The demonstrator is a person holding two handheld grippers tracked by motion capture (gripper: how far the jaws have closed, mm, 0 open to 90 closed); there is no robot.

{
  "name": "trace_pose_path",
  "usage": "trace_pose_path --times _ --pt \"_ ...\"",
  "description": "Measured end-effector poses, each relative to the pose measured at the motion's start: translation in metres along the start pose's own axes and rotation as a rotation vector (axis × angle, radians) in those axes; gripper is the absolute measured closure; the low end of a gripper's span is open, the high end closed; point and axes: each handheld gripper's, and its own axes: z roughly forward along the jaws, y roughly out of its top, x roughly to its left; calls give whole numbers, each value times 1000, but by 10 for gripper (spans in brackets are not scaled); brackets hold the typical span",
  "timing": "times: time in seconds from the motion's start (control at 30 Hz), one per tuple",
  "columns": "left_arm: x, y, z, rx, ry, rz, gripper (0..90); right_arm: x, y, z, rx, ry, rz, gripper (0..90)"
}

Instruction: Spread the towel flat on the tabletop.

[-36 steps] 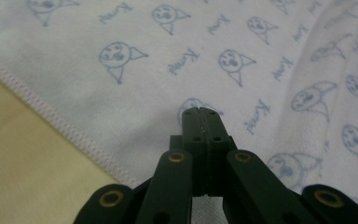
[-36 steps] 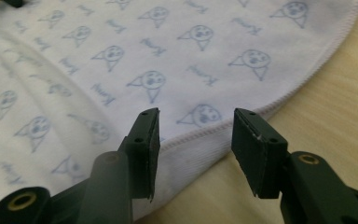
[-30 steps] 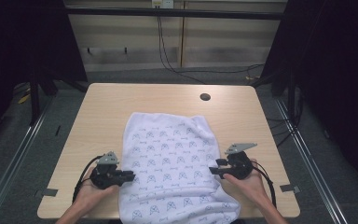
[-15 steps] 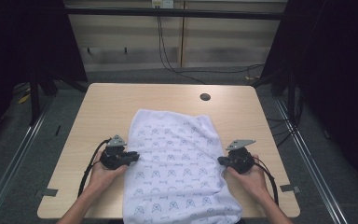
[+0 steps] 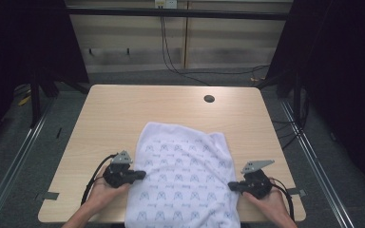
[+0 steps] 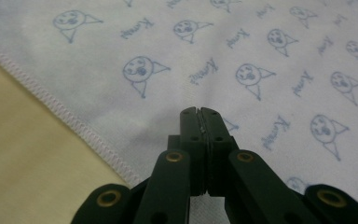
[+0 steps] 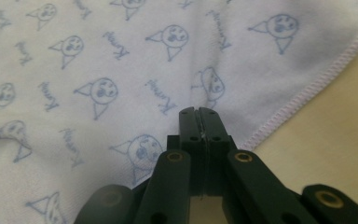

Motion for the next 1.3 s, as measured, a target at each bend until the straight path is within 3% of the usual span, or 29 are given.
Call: trace_pose_path --times 0.03,0.07,0.13,0.17,0.2,0.3,0.37,0.4,0.43,0.47,0.5,0.53,0.57,0.6,0.63,0.67,0.73,0.8,0.87,0.9,0.93,1.0,1.03,1.07,1.1,1.17,1.2,1.23,1.3 --pt "0 0 0 0 0 0 890 0 0 0 0 0 0 898" --pt "-15 -9 -8 36 -45 13 889 11 -8 -4 22 68 -10 894" --pt "-29 -19 -15 55 -88 18 886 23 -15 -7 42 127 -31 891" --pt "-29 -19 -15 55 -88 18 884 23 -15 -7 42 127 -31 891" --pt "-38 -27 -21 69 -132 18 880 33 -15 -8 75 151 -74 875" --pt "-41 -30 -25 64 -122 26 812 37 -11 -8 56 158 -89 794" --pt "-34 -26 -25 33 -95 19 790 30 0 -8 -12 139 -69 751" --pt "-26 -21 -24 13 -83 -1 782 17 12 -6 -77 102 -51 739" --pt "-17 -15 -23 -16 -73 -30 782 17 12 -6 -77 102 -51 739" --pt "2 -2 -19 -46 1 -45 782 0 28 -1 -122 39 -31 732" --pt "2 -2 -19 -46 1 -45 785 0 28 -1 -122 39 -31 732" --pt "22 9 -14 -74 55 -96 784 -17 46 5 -142 -12 -32 711" --pt "22 9 -14 -74 55 -96 781 -17 46 5 -142 -12 -32 711" --pt "40 18 -7 -82 121 -111 773 -34 64 15 -156 -53 -12 682" --pt "40 18 -7 -82 121 -111 749 -34 64 15 -156 -53 -12 682" --pt "50 21 -4 -87 180 -111 738 -49 81 29 -162 -80 4 623" --pt "63 23 -5 -129 205 -179 737 -53 85 33 -155 -89 8 613" --pt "68 25 -8 -146 251 -165 704 -62 93 45 -156 -98 17 574" --pt "79 23 -4 -138 214 -210 630 -69 97 58 -134 -95 31 547" --pt "80 23 0 -121 200 -210 627 -70 97 61 -130 -87 42 539" --pt "79 23 3 -104 221 -198 626 -71 97 64 -135 -70 48 531" --pt "76 24 5 -98 218 -183 657 -70 97 66 -130 -56 51 537" --pt "73 25 6 -91 202 -172 746 -69 96 67 -122 -49 43 615" --pt "70 27 3 -90 196 -153 839 -66 96 67 -118 -38 27 760" --pt "70 27 3 -90 196 -153 861 -66 96 67 -118 -38 27 760" --pt "70 28 -3 -124 188 -163 869 -65 97 59 -153 -37 29 818" --pt "72 30 -12 -168 187 -175 874 -65 99 47 -209 -73 32 826" --pt "72 30 -12 -168 187 -175 875 -65 99 47 -209 -73 32 826" --pt "73 33 -20 -220 193 -178 875 -64 100 33 -276 -126 24 827"
